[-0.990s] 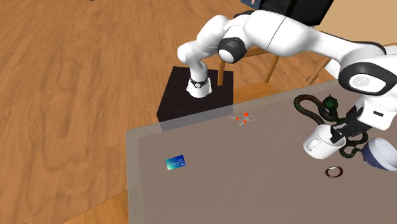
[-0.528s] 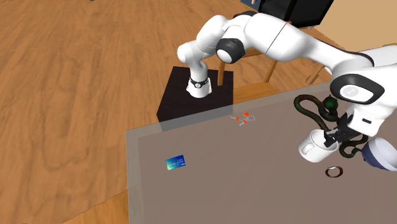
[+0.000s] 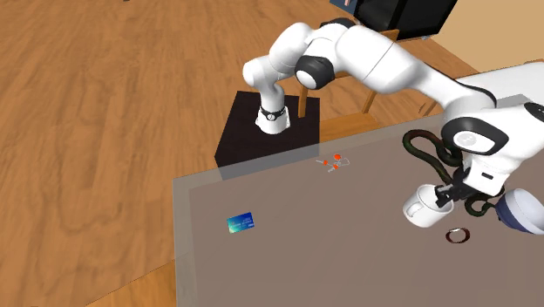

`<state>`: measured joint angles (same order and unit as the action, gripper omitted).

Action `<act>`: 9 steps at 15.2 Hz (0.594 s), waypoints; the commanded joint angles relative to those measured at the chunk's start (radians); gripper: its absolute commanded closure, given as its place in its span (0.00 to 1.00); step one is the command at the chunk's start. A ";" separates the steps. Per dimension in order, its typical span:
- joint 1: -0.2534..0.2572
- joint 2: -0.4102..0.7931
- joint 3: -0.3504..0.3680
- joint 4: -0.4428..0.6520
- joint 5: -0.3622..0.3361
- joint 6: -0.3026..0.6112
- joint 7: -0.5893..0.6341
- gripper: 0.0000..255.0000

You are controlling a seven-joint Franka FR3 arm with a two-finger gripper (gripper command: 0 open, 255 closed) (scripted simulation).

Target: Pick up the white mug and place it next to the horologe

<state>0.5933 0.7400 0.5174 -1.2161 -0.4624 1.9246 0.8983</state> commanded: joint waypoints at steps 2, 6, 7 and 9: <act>-0.004 0.009 -0.004 -0.026 -0.007 0.034 0.008 1.00; -0.004 0.012 -0.005 -0.032 -0.009 0.042 0.010 1.00; -0.004 0.012 -0.005 -0.032 -0.009 0.042 0.010 1.00; -0.004 0.012 -0.005 -0.032 -0.009 0.042 0.010 1.00</act>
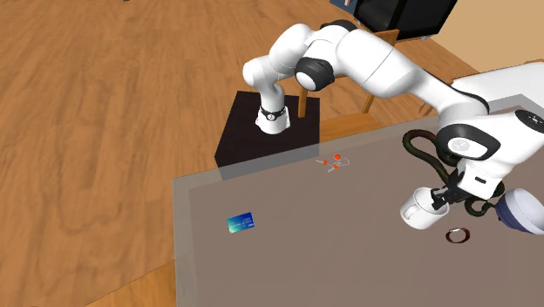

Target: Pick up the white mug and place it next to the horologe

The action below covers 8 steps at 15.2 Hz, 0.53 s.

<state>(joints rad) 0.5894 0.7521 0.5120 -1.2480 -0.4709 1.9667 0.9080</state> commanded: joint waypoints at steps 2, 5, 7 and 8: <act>0.000 0.000 0.000 0.000 0.000 0.000 0.000 1.00; 0.000 0.000 0.000 0.000 0.000 0.000 0.000 0.00; 0.000 0.000 0.000 0.000 0.000 0.000 0.000 0.00; 0.000 0.000 0.000 0.000 0.000 0.000 0.000 0.00</act>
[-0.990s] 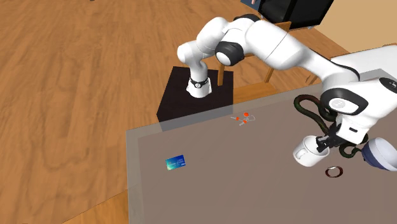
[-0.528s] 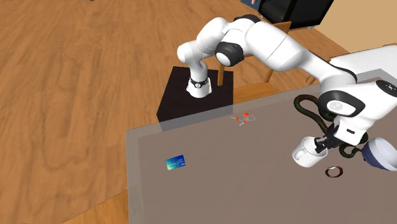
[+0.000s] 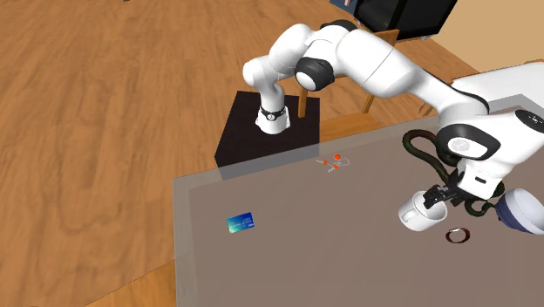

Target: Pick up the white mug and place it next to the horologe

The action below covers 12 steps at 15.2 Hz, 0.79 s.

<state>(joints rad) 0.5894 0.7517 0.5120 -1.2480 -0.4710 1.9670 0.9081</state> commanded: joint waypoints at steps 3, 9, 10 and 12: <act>0.004 -0.036 0.013 0.041 0.018 -0.073 -0.013 0.00; 0.007 -0.044 0.016 0.055 0.022 -0.094 -0.016 0.00; 0.007 -0.044 0.016 0.055 0.022 -0.094 -0.016 0.00; 0.007 -0.044 0.016 0.055 0.022 -0.094 -0.016 0.00</act>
